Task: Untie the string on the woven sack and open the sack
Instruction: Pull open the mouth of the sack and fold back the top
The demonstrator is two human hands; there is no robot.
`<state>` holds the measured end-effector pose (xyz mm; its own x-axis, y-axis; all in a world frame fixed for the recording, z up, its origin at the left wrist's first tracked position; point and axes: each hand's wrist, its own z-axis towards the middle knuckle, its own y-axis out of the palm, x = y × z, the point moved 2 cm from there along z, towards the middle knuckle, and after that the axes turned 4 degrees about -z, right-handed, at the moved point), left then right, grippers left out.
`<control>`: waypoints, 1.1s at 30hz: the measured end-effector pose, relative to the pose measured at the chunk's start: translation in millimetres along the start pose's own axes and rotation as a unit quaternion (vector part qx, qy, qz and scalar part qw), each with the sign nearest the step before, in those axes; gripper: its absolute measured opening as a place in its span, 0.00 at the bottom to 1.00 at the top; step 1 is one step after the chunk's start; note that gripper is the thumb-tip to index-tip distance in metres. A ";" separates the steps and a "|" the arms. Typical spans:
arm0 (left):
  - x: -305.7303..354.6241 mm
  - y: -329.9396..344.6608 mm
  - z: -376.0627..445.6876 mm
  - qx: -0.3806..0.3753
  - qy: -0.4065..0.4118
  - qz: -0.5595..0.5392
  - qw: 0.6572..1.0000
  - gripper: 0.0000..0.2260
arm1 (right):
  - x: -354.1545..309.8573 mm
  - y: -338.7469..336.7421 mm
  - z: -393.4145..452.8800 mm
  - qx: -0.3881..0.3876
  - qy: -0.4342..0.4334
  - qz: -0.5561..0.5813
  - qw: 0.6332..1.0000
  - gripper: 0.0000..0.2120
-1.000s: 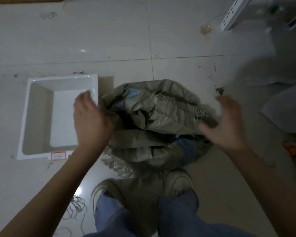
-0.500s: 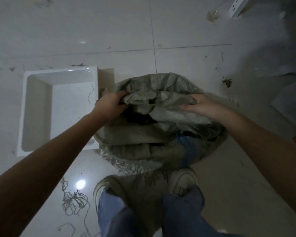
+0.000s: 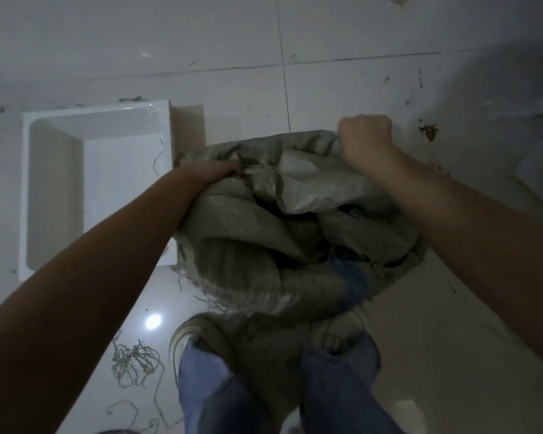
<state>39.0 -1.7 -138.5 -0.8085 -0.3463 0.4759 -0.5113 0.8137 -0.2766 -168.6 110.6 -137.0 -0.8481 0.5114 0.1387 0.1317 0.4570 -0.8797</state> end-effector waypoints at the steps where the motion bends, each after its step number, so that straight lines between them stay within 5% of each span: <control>1: -0.3 3.9 1.2 0.024 0.000 0.022 0.999 0.09 | -8.0 -7.8 -5.4 0.128 -0.017 -0.011 0.992 0.14; 4: 0.0 2.1 3.7 0.180 0.116 0.148 0.965 0.17 | -28.4 -26.7 -49.6 0.399 -0.183 0.082 0.895 0.08; 5: 2.6 -0.5 -2.3 0.266 0.205 0.242 0.910 0.17 | -33.6 -23.7 -66.3 0.417 -0.260 0.089 0.866 0.08; 7: 6.5 4.1 -26.1 0.354 0.405 0.398 0.743 0.11 | -45.4 -1.8 -98.0 0.370 -0.389 0.047 0.842 0.07; 9: -4.1 24.7 -49.4 0.290 0.542 0.495 0.614 0.07 | -50.8 36.6 -115.5 0.303 -0.432 -0.028 0.849 0.05; 10: -12.6 34.7 -58.1 0.241 0.555 0.539 0.586 0.06 | -49.8 54.0 -120.2 0.264 -0.428 -0.055 0.863 0.04; 13: -37.7 55.1 -61.6 0.106 0.465 0.619 0.624 0.09 | -43.2 76.7 -128.4 0.164 -0.403 -0.053 0.899 0.08; 16: -56.5 62.9 -63.8 0.034 0.436 0.613 0.658 0.23 | -45.2 70.8 -149.1 0.099 -0.404 0.049 0.908 0.15; 19: -68.8 65.4 -75.1 -0.060 0.366 0.630 0.683 0.43 | -38.5 67.5 -164.4 -0.049 -0.361 0.117 0.924 0.40; 21: -74.3 64.0 -81.9 -0.085 0.283 0.683 0.668 0.53 | -27.3 72.2 -163.3 -0.162 -0.338 0.034 0.926 0.58; 23: -79.1 66.1 -84.3 -0.069 0.264 0.725 0.632 0.51 | -20.7 81.9 -153.2 -0.176 -0.322 -0.043 0.929 0.62; 26: -84.4 70.7 -74.5 -0.005 0.390 0.703 0.595 0.23 | -25.3 88.5 -142.3 -0.092 -0.321 -0.099 0.937 0.51; 30: -78.7 54.8 -74.6 0.081 0.651 0.560 0.507 0.15 | -24.4 77.9 -146.4 0.265 -0.425 -0.057 0.863 0.04; 33: -74.3 35.2 -78.8 0.133 0.733 0.513 0.427 0.12 | -15.5 73.4 -153.7 0.432 -0.417 -0.008 0.800 0.04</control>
<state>104.0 89.5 -117.9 0.3047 0.9510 -0.0525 -0.2789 0.0364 -0.9596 -66.9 248.2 -133.8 -0.9411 -0.3168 0.1179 0.0196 -0.3995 -0.9165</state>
